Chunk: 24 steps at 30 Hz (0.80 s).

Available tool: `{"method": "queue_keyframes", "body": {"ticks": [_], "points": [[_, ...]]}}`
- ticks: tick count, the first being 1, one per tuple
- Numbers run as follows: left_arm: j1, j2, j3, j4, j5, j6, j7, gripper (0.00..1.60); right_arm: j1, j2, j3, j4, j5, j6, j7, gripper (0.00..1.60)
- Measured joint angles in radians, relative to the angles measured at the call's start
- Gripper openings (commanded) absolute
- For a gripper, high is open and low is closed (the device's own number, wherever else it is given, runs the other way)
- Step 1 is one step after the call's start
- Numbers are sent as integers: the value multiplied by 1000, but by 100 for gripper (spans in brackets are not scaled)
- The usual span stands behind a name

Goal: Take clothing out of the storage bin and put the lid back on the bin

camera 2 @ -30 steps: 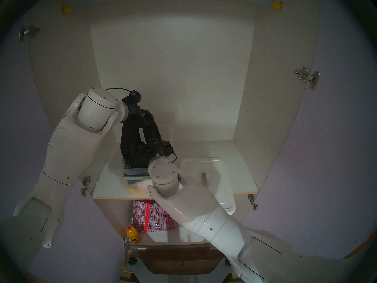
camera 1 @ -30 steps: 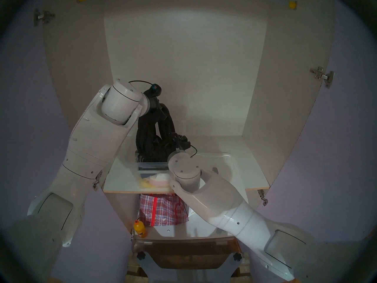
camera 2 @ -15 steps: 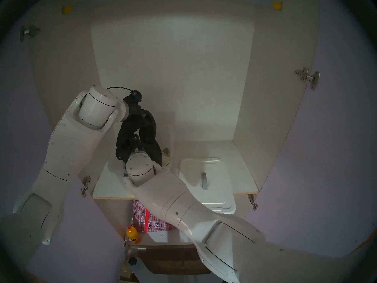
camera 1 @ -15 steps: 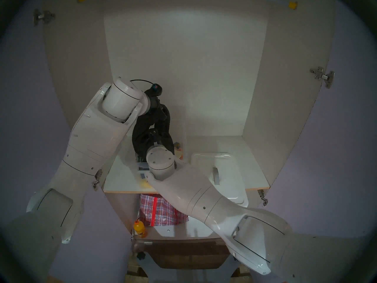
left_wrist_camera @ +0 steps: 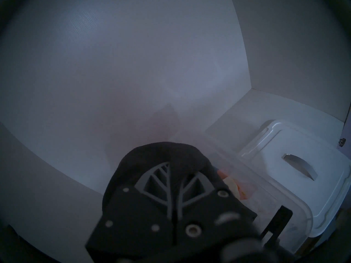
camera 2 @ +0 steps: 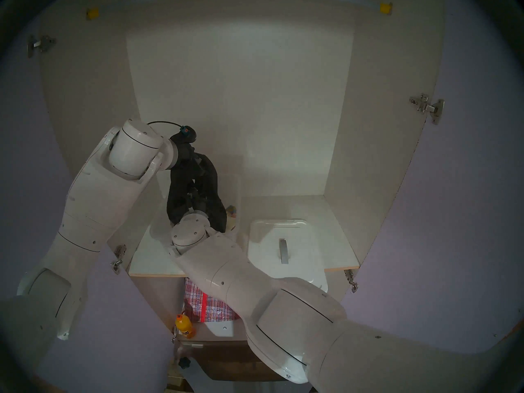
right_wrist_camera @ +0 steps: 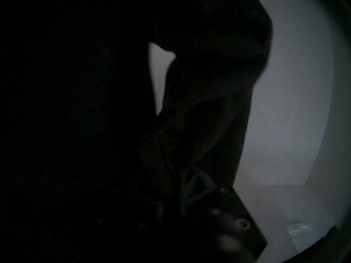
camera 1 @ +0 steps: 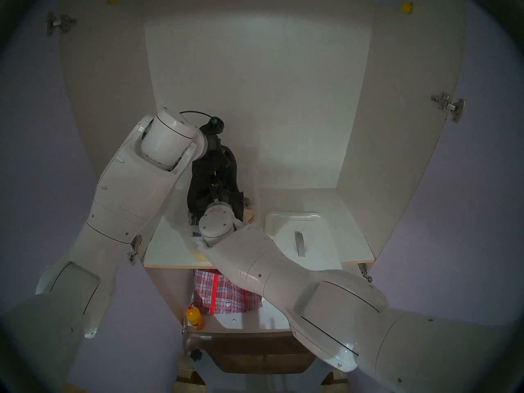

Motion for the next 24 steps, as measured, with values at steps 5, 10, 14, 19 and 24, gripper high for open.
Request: {"method": "queue_keyframes", "body": {"ticks": [5,10,14,19,24], "points": [[3,1,-2,6,-7,0,-6,0,-1,-7,63,-13,21,-28,1,0],[16,4,-21,14,-17,-13,-7,0,-19,-3,130,-86,32,-131,-22,0],[19,27,-47,10,-24,-35,-8,16,-10,-3,168,-122,37,-151,-34,0],[25,104,-75,0,-33,-63,-15,160,52,-2,190,-138,38,-150,-51,0],[29,164,-93,-12,-34,-118,-14,160,133,-3,202,-138,39,-144,-77,0]]}}
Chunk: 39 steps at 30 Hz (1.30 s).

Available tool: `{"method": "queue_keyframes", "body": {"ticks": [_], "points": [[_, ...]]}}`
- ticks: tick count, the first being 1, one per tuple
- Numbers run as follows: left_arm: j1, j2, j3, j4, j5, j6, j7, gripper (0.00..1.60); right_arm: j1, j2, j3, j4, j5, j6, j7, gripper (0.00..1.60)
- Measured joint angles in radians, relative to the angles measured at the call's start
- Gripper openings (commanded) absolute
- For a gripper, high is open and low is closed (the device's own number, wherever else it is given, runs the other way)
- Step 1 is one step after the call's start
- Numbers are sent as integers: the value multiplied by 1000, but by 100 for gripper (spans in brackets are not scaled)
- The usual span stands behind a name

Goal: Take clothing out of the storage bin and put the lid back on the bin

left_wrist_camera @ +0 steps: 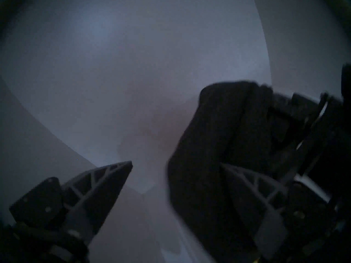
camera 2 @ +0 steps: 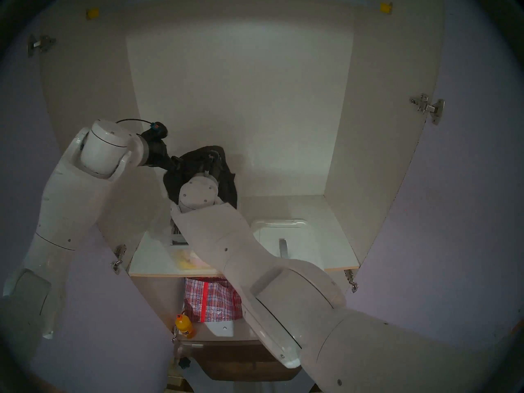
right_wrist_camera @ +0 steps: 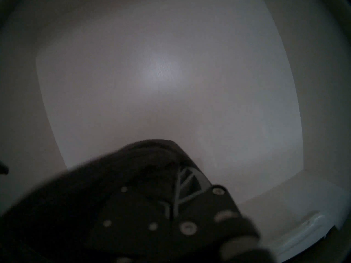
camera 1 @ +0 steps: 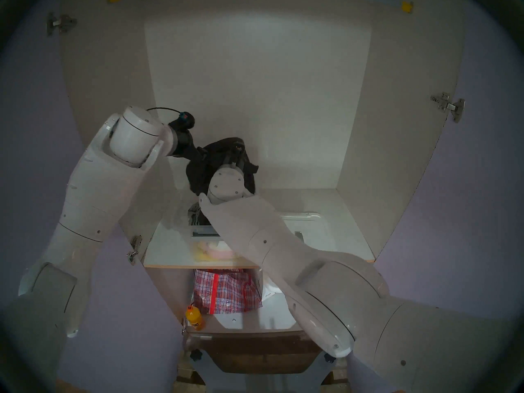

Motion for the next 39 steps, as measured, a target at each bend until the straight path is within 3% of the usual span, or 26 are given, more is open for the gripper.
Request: {"method": "queue_keyframes", "body": {"ticks": [7,15,19,27,34,39], "points": [[23,0,-3,-22,11,-46,39,160,80,-25,29,41,13,-2,-38,0],[53,1,-7,-25,23,-59,86,160,208,-38,161,90,76,3,-69,0],[63,-4,-6,-33,25,-60,102,160,294,-40,241,171,99,0,-92,0],[70,-13,-2,-41,25,-60,118,160,415,-41,330,273,132,2,-112,0],[75,-15,-1,-42,25,-60,128,160,534,-9,403,341,163,9,-102,0],[77,-16,0,-42,25,-60,133,160,618,16,418,375,182,15,-94,0]]}}
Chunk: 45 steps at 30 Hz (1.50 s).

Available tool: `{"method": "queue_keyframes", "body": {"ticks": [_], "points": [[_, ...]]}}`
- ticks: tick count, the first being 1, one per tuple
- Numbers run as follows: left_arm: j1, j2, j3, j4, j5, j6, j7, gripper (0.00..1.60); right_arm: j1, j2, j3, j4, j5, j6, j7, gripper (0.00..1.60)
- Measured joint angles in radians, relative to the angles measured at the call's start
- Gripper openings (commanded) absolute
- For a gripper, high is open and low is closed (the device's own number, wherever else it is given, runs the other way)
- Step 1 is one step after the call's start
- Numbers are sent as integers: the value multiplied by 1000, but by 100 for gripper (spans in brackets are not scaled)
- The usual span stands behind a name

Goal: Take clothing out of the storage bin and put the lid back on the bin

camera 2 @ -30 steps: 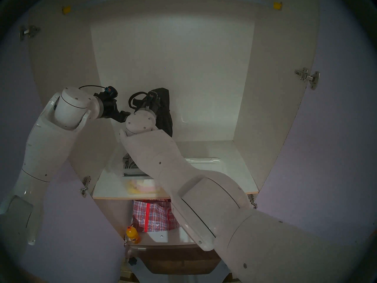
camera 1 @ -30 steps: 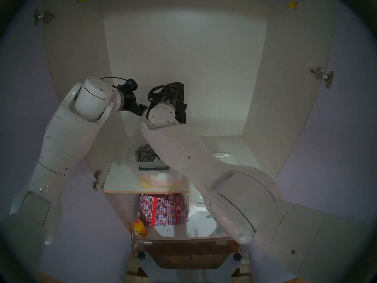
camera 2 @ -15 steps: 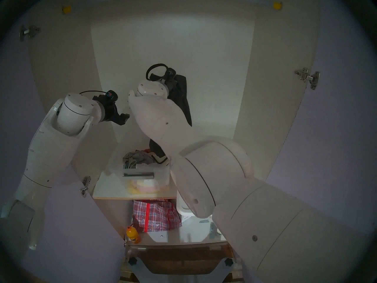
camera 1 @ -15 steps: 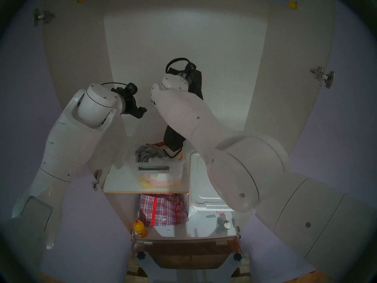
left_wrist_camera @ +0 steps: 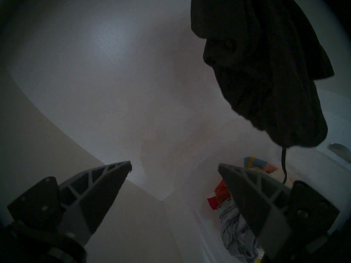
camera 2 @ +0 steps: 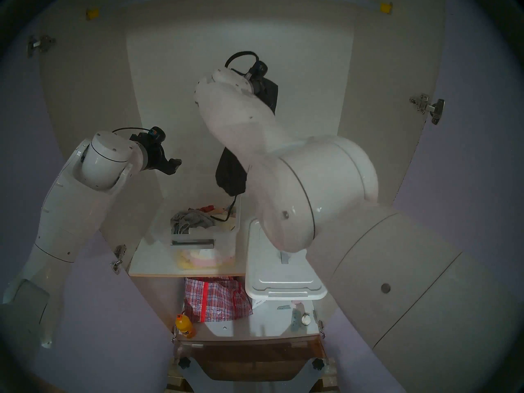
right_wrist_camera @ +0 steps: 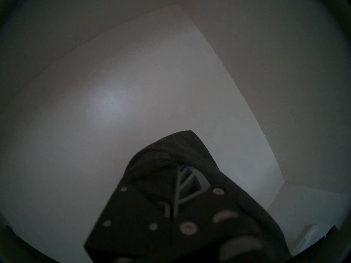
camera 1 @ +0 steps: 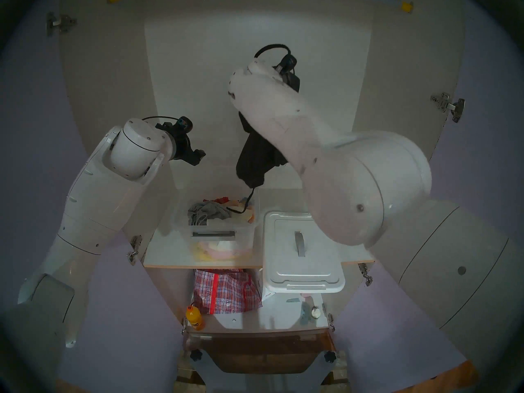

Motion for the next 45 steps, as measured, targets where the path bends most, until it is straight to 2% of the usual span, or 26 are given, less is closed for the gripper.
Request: {"method": "queue_keyframes", "body": {"ticks": [4,9,22,38,39,40,41,45], "points": [[2,-1,1,0,0,0,4,160,41,26,12,20,15,0,10,0],[4,-2,2,1,0,0,8,160,53,72,26,50,31,1,19,0],[8,-4,4,2,0,0,18,160,27,154,37,111,42,0,28,0],[13,-5,7,2,0,0,31,160,-201,219,36,188,45,0,31,0],[13,-5,7,2,0,0,32,160,-209,221,36,193,46,1,29,10],[14,-5,8,2,0,0,32,160,-214,223,36,196,47,2,27,40],[14,-5,8,2,0,0,33,160,-216,225,35,199,47,3,25,160],[15,-5,9,2,0,0,36,160,-216,227,31,203,47,9,18,160]]}}
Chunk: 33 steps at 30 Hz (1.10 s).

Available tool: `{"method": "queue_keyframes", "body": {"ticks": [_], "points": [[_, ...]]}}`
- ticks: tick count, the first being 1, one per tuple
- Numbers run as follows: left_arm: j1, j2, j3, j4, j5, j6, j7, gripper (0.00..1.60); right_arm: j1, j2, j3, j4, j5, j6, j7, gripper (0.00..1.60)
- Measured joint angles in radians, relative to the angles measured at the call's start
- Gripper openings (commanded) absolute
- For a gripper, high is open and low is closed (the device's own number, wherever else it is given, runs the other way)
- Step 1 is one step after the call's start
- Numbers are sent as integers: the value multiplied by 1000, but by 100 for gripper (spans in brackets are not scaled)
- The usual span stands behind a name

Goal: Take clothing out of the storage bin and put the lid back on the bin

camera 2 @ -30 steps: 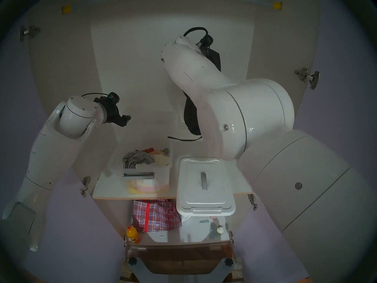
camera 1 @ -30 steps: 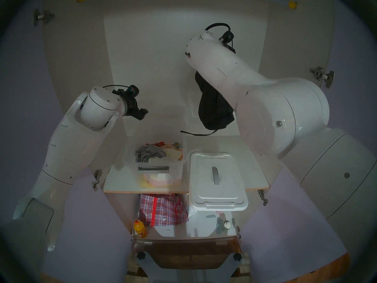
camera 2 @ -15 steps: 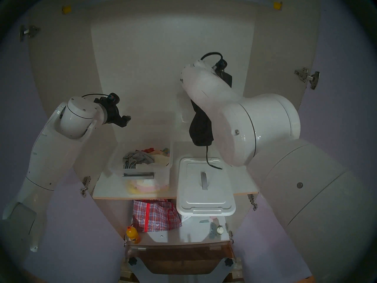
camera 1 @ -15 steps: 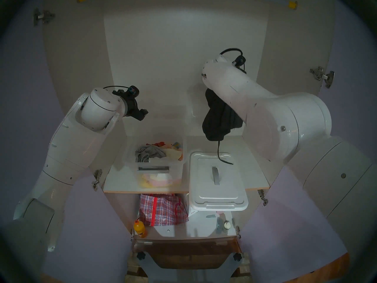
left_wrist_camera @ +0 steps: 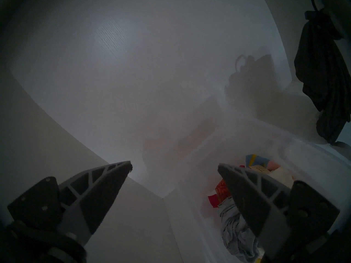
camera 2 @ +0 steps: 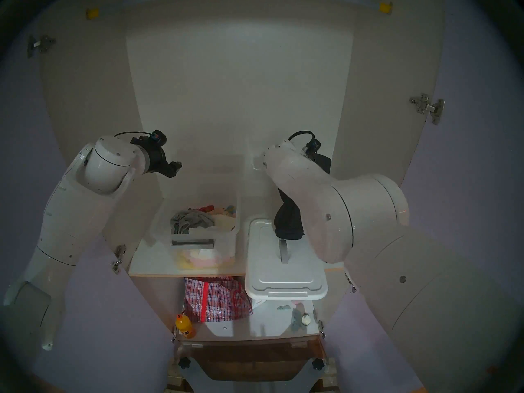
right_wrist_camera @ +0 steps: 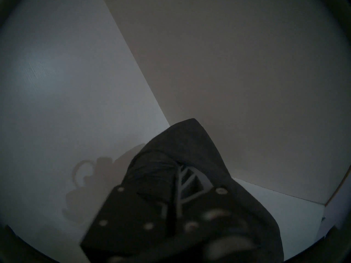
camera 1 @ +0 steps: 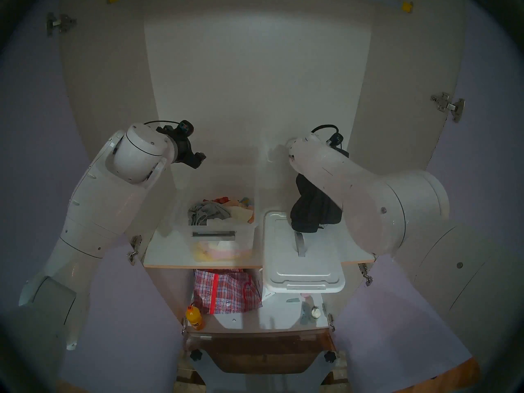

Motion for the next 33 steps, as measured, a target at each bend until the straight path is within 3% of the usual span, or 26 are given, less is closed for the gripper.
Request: {"method": "queue_keyframes", "body": {"ticks": [8,13,22,30,33], "points": [[-2,0,-2,-5,-1,0,2,160,28,-32,-23,1,-6,70,1,160],[-2,0,-4,-10,-3,0,2,160,46,-55,-61,6,-19,225,45,160],[-2,0,-7,-14,-8,0,0,160,48,-45,-225,-7,-58,549,373,160],[-2,3,-7,-15,-15,-1,-1,160,37,16,-333,-53,-61,776,612,160],[-2,5,-7,-16,-16,-1,-2,160,31,38,-355,-70,-62,805,702,160]]}}
